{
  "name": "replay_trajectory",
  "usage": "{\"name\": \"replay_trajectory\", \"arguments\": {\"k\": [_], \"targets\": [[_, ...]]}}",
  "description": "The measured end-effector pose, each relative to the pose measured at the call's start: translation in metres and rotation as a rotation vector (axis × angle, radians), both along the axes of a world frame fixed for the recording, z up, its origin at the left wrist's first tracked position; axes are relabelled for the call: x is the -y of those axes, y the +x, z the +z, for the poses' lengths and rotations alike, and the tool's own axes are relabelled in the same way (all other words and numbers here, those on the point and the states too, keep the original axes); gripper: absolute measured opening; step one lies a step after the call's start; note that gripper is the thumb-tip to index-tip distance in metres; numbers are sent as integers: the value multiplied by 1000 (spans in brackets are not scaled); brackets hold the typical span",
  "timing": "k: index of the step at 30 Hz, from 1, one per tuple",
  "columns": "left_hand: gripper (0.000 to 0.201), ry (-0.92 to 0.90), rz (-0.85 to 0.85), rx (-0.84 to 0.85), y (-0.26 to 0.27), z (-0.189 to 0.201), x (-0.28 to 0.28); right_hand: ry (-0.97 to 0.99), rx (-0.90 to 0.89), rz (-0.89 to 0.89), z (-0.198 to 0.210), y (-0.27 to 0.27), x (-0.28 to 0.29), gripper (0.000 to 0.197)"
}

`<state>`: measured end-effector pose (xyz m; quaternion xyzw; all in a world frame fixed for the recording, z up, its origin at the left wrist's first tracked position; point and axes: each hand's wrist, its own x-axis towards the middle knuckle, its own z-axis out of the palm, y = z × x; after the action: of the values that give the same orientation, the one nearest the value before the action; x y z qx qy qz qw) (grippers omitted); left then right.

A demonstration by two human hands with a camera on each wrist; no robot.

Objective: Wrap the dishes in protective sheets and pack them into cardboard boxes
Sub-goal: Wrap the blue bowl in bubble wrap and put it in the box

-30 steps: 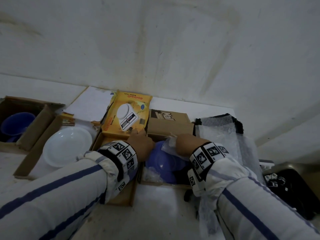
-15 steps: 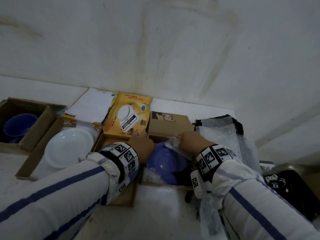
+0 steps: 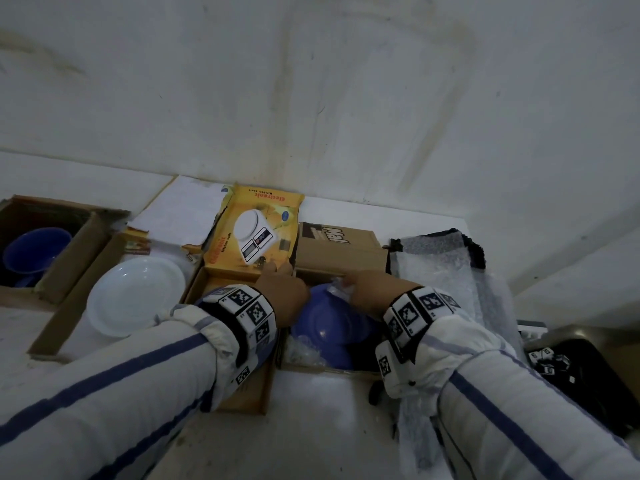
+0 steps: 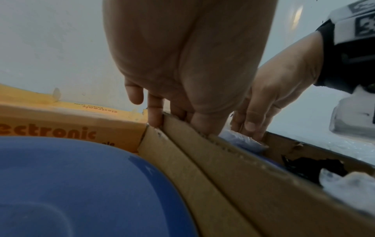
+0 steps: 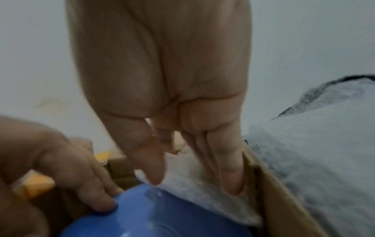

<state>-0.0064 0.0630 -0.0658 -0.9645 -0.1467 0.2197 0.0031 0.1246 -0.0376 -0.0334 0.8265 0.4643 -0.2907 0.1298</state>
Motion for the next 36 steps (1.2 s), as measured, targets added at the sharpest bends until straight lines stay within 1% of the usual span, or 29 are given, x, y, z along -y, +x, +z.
{"name": "replay_trajectory", "arguments": {"k": [2, 5, 9, 12, 14, 16, 18, 19, 21, 22, 23, 24, 25, 26, 28, 29, 30, 31, 32, 33, 34, 36], "targets": [[33, -14, 3, 5, 0, 0, 0, 85, 14, -50, 9, 0, 2, 51], [34, -17, 3, 0, 0, -1, -1, 2, -3, -122, 17, -9, 4, 53], [34, -8, -6, -8, 0, -3, -1, -61, -45, -182, 12, -10, 1, 45], [35, -1, -16, -4, -1, -3, 0, -155, -16, -137, 14, -11, -2, 32], [35, 13, -19, 0, -2, -3, 1, -182, -20, -116, 17, -12, 0, 32], [34, 13, -9, 0, -3, -4, 1, -126, -45, -123, 11, -12, 4, 30], [33, 16, 12, -18, -3, 0, 3, 19, -84, -178, 11, -8, 13, 36], [31, 37, 26, -13, -2, 3, 6, 103, -112, -227, 14, -3, 19, 36], [26, 95, 55, 67, 2, 15, 17, 231, -139, -349, 22, 10, 34, 21], [24, 96, 65, 127, 6, 20, 23, 273, -137, -420, 26, 18, 44, 18], [23, 63, 63, 184, 12, 24, 30, 336, -142, -505, 29, 25, 55, 22], [25, -22, 51, 232, 20, 25, 35, 384, -122, -571, 31, 33, 66, 27], [26, -170, 51, 267, 28, 26, 42, 414, -75, -599, 31, 39, 75, 27], [27, -364, 87, 278, 37, 27, 51, 400, -1, -594, 33, 42, 84, 26], [27, -730, 198, 247, 53, 30, 74, 329, 84, -590, 31, 47, 102, 30], [29, -850, 257, 217, 59, 32, 86, 292, 98, -581, 30, 47, 110, 31], [30, -928, 307, 200, 65, 33, 98, 261, 101, -569, 29, 46, 116, 31], [28, -964, 329, 187, 70, 32, 107, 250, 94, -561, 27, 45, 121, 31], [23, -966, 336, 187, 74, 30, 115, 249, 76, -563, 25, 43, 126, 31], [16, -945, 352, 206, 78, 28, 121, 260, 50, -569, 21, 42, 130, 32], [15, -912, 389, 230, 81, 26, 125, 283, 27, -577, 20, 41, 133, 32], [23, -853, 479, 282, 87, 22, 132, 350, 3, -592, 16, 40, 139, 33]]}}
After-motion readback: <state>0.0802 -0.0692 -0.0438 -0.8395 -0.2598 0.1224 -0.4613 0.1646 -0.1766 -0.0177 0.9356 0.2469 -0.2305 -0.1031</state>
